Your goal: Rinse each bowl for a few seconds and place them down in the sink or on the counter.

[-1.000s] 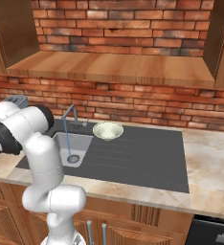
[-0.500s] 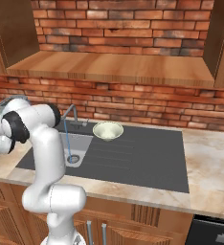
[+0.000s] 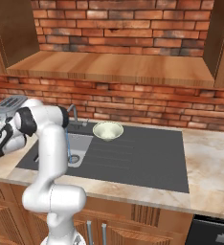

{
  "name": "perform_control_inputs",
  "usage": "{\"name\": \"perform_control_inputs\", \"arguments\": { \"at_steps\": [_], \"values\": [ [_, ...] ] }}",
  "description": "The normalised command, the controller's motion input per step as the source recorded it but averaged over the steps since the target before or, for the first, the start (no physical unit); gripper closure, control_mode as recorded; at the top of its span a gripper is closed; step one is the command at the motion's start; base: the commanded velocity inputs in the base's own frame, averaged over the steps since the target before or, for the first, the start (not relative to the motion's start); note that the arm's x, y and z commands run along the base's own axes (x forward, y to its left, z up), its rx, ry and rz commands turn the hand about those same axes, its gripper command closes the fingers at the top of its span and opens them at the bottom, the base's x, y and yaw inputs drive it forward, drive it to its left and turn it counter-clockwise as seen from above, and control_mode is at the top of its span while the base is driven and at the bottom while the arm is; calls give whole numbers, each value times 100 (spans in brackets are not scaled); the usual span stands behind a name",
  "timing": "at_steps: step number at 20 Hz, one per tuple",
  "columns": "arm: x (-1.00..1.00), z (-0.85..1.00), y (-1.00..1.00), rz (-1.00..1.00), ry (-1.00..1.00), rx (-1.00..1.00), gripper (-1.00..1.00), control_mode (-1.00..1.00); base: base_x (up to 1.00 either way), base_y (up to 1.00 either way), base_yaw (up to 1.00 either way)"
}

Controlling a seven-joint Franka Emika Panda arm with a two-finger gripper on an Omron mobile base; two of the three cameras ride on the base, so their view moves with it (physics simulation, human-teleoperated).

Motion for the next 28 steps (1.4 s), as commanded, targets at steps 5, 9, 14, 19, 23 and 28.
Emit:
{"name": "perform_control_inputs", "arguments": {
  "at_steps": [5,9,14,19,23,28],
  "values": [
    [3,-1,56,0,0,-3,-100,-100,0,0,0],
    [0,0,52,0,0,-3,-100,-100,0,0,0],
    [0,-15,29,0,2,-3,-100,-100,0,0,0],
    [-26,-37,17,8,4,-15,-100,-100,0,0,0],
    [-47,-42,12,19,4,-20,-100,-100,0,0,0],
    [-35,-39,28,20,4,-22,100,-100,0,0,0]
  ]
}}
